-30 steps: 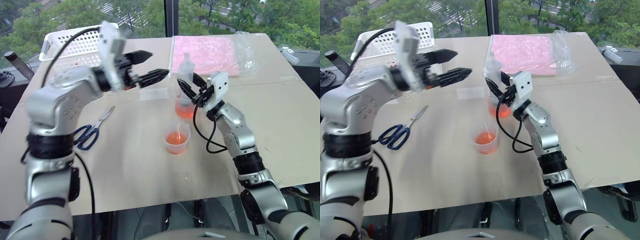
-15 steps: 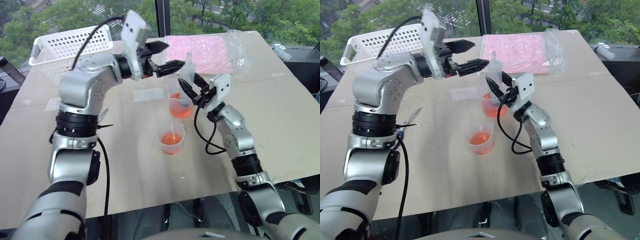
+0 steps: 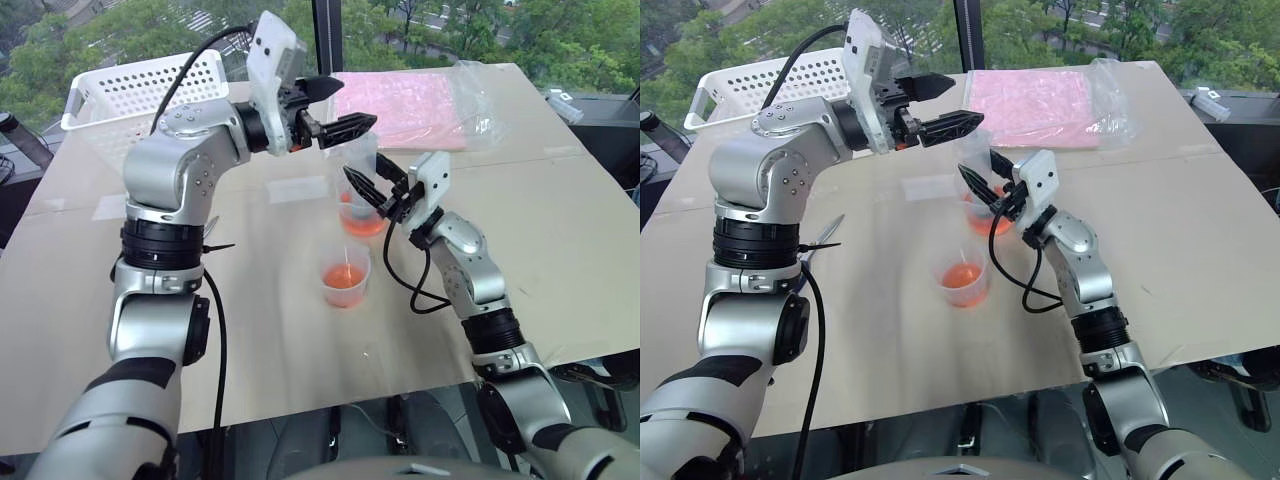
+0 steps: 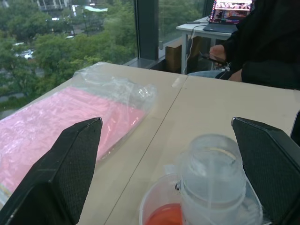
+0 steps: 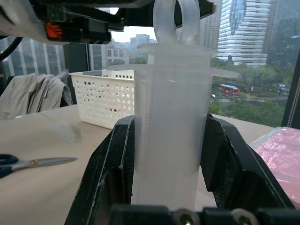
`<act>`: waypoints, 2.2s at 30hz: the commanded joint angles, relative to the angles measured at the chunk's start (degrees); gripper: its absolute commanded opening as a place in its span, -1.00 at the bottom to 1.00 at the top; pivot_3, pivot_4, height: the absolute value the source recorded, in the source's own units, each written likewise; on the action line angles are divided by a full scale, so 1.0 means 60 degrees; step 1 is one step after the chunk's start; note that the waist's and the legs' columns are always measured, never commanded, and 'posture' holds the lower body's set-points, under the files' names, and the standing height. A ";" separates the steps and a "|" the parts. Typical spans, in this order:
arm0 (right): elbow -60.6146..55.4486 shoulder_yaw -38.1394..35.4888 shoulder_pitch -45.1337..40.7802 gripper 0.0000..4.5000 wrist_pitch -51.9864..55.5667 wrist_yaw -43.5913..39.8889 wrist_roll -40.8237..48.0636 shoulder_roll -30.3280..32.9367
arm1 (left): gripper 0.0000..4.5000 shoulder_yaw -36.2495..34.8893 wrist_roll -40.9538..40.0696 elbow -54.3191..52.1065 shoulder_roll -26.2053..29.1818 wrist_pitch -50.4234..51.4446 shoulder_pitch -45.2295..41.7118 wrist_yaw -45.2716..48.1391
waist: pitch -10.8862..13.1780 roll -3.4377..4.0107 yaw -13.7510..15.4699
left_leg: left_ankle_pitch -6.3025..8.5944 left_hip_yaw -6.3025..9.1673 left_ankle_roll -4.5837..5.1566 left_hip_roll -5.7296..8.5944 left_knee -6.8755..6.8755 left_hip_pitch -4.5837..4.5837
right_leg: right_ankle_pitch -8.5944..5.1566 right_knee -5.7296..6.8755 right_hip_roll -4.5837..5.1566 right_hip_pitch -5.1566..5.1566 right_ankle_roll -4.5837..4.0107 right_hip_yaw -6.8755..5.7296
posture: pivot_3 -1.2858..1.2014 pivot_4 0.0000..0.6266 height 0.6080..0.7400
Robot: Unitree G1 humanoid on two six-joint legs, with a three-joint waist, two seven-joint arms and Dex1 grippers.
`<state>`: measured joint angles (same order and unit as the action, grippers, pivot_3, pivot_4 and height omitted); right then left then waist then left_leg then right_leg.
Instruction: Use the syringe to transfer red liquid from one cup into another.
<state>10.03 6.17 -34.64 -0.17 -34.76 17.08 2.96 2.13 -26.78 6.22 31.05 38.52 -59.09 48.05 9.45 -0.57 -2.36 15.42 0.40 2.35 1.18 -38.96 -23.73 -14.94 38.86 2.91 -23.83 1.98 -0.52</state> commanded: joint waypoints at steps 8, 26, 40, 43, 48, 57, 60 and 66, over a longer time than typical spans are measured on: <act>-0.0530 -0.0507 -0.0106 -0.32 0.0195 0.0057 0.0582 -0.0198 | 1.00 -0.0737 -0.0196 0.0025 0.0598 0.0181 -0.0056 0.0418 | 0.0000 0.0000 0.0010 | 0.0000 0.0001 0.0000 -0.0001 -0.0001 0.0000 | 0.0000 0.0000 0.0001 0.0000 0.0000 -0.0001 | 0.03 -0.52 1.00; -0.0111 0.0018 -0.0393 -0.32 -0.0060 -0.0544 0.0035 -0.0154 | 0.63 0.0182 0.1082 0.0108 -0.0235 -0.1429 0.0101 0.0539 | 0.0000 0.0000 -0.0005 | 0.0000 -0.0001 0.0000 -0.0001 -0.0005 0.0000 | 0.0000 0.0003 0.0001 0.0000 0.0000 0.0002 | 0.03 -0.52 1.00; 0.0394 0.0120 -0.0547 -0.33 -0.0059 -0.0615 -0.0253 -0.0186 | -1.00 -0.0317 0.1033 0.0414 -0.0376 -0.1832 -0.0034 0.0670 | 0.0000 0.0000 0.0006 | 0.0000 0.0000 0.0000 0.0000 -0.0008 -0.0001 | 0.0000 0.0003 0.0002 0.0000 0.0000 0.0001 | 0.03 -0.52 1.00; 0.0458 0.0147 -0.0476 -0.33 -0.0034 -0.0547 -0.0346 -0.0231 | -1.00 -0.0427 0.1033 0.0719 -0.0399 -0.1930 -0.0330 0.0623 | 0.0000 0.0000 0.0012 | 0.0000 0.0000 0.0000 0.0000 -0.0010 -0.0001 | 0.0000 0.0005 -0.0003 0.0000 0.0000 -0.0001 | 0.03 -0.52 1.00; 0.0607 0.0152 -0.0444 -0.33 -0.0081 -0.0454 -0.0498 -0.0209 | -1.00 -0.0480 0.1000 0.0938 -0.0454 -0.1956 -0.0581 0.0557 | 0.0000 0.0000 0.0006 | 0.0000 0.0000 0.0001 0.0001 -0.0012 -0.0003 | 0.0000 0.0004 -0.0003 0.0000 0.0000 -0.0002 | 0.03 -0.52 1.00; 0.0840 0.0070 -0.0399 -0.33 -0.0071 -0.0397 -0.0516 -0.0199 | -1.00 -0.0521 0.0951 0.0970 -0.0530 -0.1909 -0.0729 0.0465 | 0.0000 0.0000 0.0008 | 0.0000 0.0001 0.0001 0.0000 -0.0014 -0.0003 | 0.0000 0.0006 -0.0002 0.0000 0.0000 -0.0001 | 0.03 -0.52 1.00; 0.0862 0.0083 -0.0386 -0.33 -0.0084 -0.0410 -0.0519 -0.0215 | -1.00 -0.0532 0.0944 0.0938 -0.0514 -0.1891 -0.0705 0.0446 | 0.0000 0.0000 0.0007 | 0.0000 0.0001 0.0001 0.0000 -0.0014 -0.0003 | 0.0000 0.0006 -0.0002 0.0000 0.0000 -0.0001 | 0.03 -0.52 1.00; 0.0851 0.0054 -0.0447 -0.33 -0.0065 -0.0428 -0.0491 -0.0239 | -1.00 -0.0532 0.0905 0.0744 -0.0517 -0.1793 -0.0579 0.0355 | 0.0000 0.0000 0.0008 | 0.0000 0.0001 0.0001 0.0000 -0.0014 -0.0003 | 0.0000 0.0006 -0.0003 0.0000 0.0000 -0.0001 | 0.03 -0.52 1.00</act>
<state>15.29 4.23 -37.56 -0.43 -35.72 14.88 2.04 2.57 -20.40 13.25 27.74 28.77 -59.43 52.48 9.45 -0.57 -2.32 15.42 0.40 2.35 1.18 -39.04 -23.74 -14.94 38.89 2.90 -23.82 1.98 -0.53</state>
